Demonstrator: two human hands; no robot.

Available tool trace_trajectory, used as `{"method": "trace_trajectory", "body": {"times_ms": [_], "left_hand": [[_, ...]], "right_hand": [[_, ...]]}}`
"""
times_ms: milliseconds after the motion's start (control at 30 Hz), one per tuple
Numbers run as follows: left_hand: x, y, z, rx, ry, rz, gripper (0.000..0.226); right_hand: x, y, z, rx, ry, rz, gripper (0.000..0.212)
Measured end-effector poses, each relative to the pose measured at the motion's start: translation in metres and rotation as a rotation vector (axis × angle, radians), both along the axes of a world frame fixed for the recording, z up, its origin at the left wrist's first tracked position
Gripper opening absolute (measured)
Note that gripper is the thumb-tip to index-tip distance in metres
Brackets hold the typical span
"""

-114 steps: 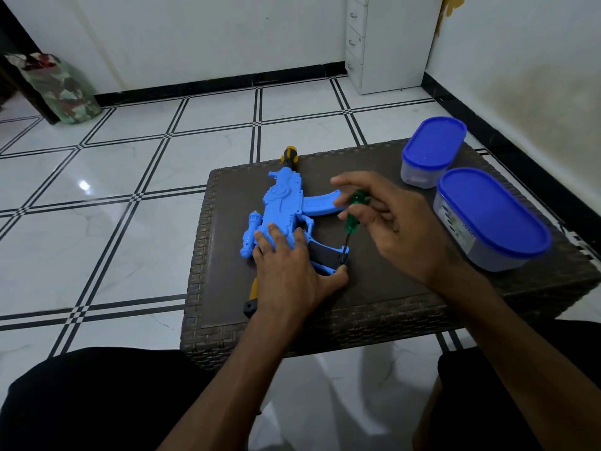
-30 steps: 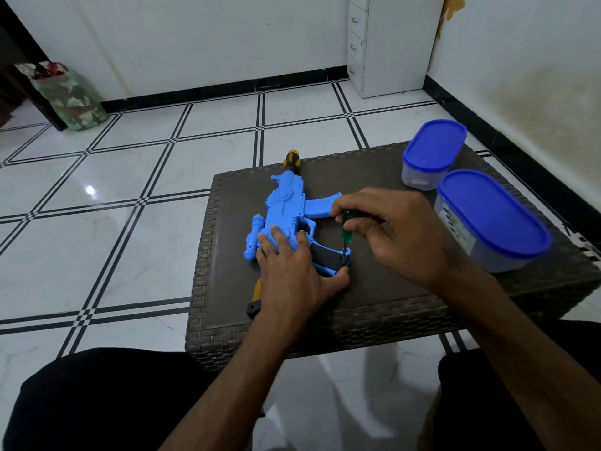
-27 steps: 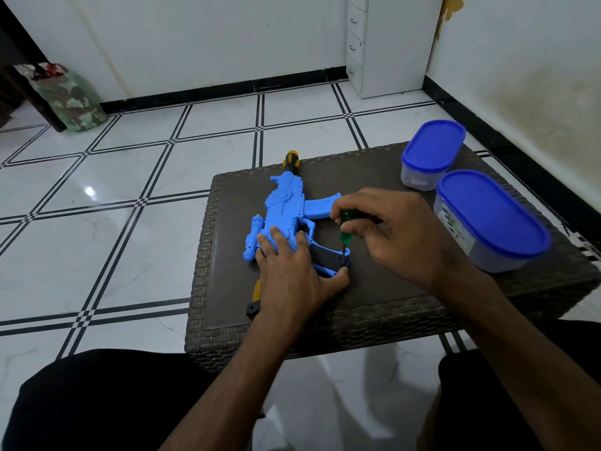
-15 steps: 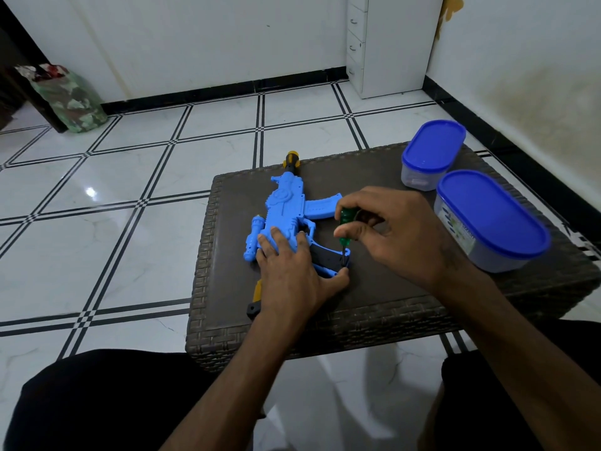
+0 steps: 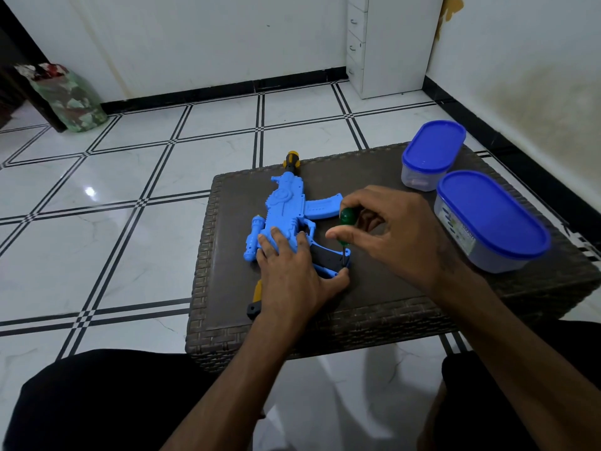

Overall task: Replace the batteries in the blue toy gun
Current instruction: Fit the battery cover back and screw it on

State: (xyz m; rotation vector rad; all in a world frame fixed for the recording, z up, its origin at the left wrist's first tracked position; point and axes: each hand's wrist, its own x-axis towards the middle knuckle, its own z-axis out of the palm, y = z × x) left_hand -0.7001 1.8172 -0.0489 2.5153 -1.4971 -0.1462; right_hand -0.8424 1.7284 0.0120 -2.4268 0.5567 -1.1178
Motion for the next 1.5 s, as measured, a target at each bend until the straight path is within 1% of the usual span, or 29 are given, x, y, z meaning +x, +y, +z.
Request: {"method": "trace_trajectory", "body": {"times_ms": [167, 233, 300, 400, 467, 600, 700, 900, 1000, 1133, 1233, 1367, 1500], "left_hand": [[0.000, 0.000, 0.001, 0.024, 0.005, -0.004, 0.110], [0.001, 0.001, 0.000, 0.029, 0.003, -0.011, 0.108], [0.003, 0.003, -0.001, 0.037, -0.002, -0.025, 0.107], [0.007, 0.005, 0.001, 0.065, -0.008, -0.040, 0.105], [0.008, 0.005, 0.005, 0.090, -0.010, -0.054, 0.105], [0.010, 0.003, 0.013, 0.127, -0.013, -0.107, 0.104], [0.014, 0.002, 0.015, 0.143, -0.019, -0.167, 0.104], [0.024, -0.004, 0.012, 0.146, -0.005, -0.340, 0.102], [0.028, -0.006, 0.014, 0.181, 0.011, -0.391, 0.103], [0.034, -0.008, 0.017, 0.214, -0.016, -0.428, 0.105], [0.045, -0.011, 0.019, 0.217, -0.016, -0.450, 0.107], [0.053, -0.009, 0.025, 0.274, -0.044, -0.483, 0.107], [0.053, -0.004, 0.021, 0.246, -0.057, -0.478, 0.114]], "right_hand": [[0.001, 0.002, -0.001, -0.010, 0.003, -0.010, 0.041], [0.000, 0.004, 0.000, -0.015, -0.001, -0.012, 0.038], [-0.004, 0.006, 0.002, 0.011, -0.049, -0.034, 0.034], [-0.013, 0.005, 0.008, 0.066, -0.161, -0.151, 0.031], [-0.020, 0.001, 0.008, 0.089, -0.179, -0.242, 0.029], [-0.031, -0.013, -0.007, 0.110, -0.049, -0.393, 0.023], [-0.036, -0.020, -0.022, 0.126, 0.069, -0.469, 0.019], [-0.047, -0.021, -0.040, 0.165, 0.274, -0.565, 0.029], [-0.050, -0.019, -0.045, 0.185, 0.375, -0.577, 0.033], [-0.055, -0.017, -0.049, 0.213, 0.535, -0.589, 0.022], [-0.055, -0.014, -0.048, 0.216, 0.641, -0.598, 0.024], [-0.053, -0.012, -0.047, 0.207, 0.686, -0.594, 0.026], [-0.053, -0.013, -0.047, 0.201, 0.716, -0.585, 0.022]]}}
